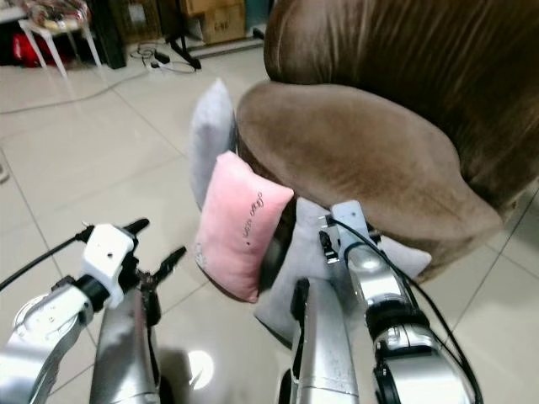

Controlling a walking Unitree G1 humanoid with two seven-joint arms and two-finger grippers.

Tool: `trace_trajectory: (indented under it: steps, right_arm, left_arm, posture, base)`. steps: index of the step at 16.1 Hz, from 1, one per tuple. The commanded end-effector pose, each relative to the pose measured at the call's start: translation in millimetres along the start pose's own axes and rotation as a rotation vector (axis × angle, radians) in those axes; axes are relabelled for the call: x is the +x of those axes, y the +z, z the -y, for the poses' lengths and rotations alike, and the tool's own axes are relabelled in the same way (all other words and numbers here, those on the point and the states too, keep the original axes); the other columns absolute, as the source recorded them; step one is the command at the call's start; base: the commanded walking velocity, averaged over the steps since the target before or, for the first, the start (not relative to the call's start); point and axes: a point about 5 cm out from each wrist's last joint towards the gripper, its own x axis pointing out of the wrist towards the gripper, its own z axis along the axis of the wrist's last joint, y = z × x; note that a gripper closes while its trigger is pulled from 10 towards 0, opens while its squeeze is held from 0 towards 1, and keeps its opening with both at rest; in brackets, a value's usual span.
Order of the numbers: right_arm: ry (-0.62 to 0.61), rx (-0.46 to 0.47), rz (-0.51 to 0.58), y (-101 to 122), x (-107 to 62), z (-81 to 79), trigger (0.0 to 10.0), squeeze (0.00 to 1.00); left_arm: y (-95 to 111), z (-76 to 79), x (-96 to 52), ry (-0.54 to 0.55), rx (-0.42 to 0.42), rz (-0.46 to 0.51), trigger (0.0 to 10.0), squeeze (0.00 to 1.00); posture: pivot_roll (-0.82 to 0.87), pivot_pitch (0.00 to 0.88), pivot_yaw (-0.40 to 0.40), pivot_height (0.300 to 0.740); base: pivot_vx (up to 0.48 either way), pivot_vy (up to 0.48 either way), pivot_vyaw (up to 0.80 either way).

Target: Move the pillow to the sofa from floor

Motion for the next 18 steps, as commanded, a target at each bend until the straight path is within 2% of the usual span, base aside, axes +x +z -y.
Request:
trace_trajectory:
  steps: [1,2,3,4,7,8,9,10,18]
  right_arm:
    - [0.005,-0.097,0.017,9.0,2.5,5.3,10.0,1.0]
    - [0.017,-0.127,0.002,12.2,4.4,5.1,10.0,1.0]
    - [0.008,-0.152,-0.01,13.5,5.6,5.5,10.0,0.11]
    - [-0.016,-0.186,-0.038,11.6,6.5,7.1,10.0,0.0]
    - [-0.03,-0.275,-0.129,1.8,7.2,7.3,10.0,0.0]
    - [-0.026,-0.27,-0.133,1.6,7.3,6.7,9.2,0.0]
    - [-0.005,-0.247,-0.133,2.7,7.7,3.9,0.5,0.0]
    - [0.009,-0.226,-0.126,3.8,7.9,1.9,0.0,0.0]
    - [0.029,-0.227,-0.121,1.6,7.9,-0.6,0.0,0.0]
  left_arm:
    - [9.1,2.8,-2.6,-0.039,0.006,0.024,10.0,0.0]
    - [11.4,3.3,-6.8,-0.045,0.008,0.023,10.0,0.0]
    - [12.4,4.0,-10.2,-0.047,0.012,0.019,10.0,0.0]
    - [12.9,5.8,-13.5,-0.057,0.015,0.012,10.0,0.0]
    - [14.4,11.7,-20.6,-0.111,0.001,-0.007,10.0,0.0]
    - [14.8,13.0,-21.6,-0.124,-0.004,-0.01,10.0,0.0]
    - [15.3,16.5,-23.5,-0.156,-0.014,-0.016,10.0,0.0]
    - [15.3,17.4,-23.5,-0.16,-0.014,-0.019,10.0,0.0]
    - [15.6,12.3,-18.4,-0.147,-0.002,-0.025,10.0,0.0]
  posture:
    - [-0.05,0.129,-0.065,0.412]
    - [-0.04,0.156,-0.076,0.412]
    - [-0.04,0.163,-0.079,0.412]
    - [-0.03,0.174,-0.083,0.412]
    - [-0.03,0.182,-0.087,0.412]
    - [-0.03,0.182,-0.088,0.412]
    - [-0.03,0.175,-0.09,0.412]
    - [-0.03,0.171,-0.09,0.412]
    - [-0.02,0.135,-0.084,0.412]
  base:
    - [0.0,0.0,0.0]
    - [0.0,0.0,0.0]
    - [0.0,0.0,0.0]
    - [0.0,0.0,0.0]
    - [0.0,0.0,0.0]
    - [0.0,0.0,0.0]
    - [0.0,0.0,0.0]
    - [0.0,0.0,0.0]
    - [0.0,0.0,0.0]
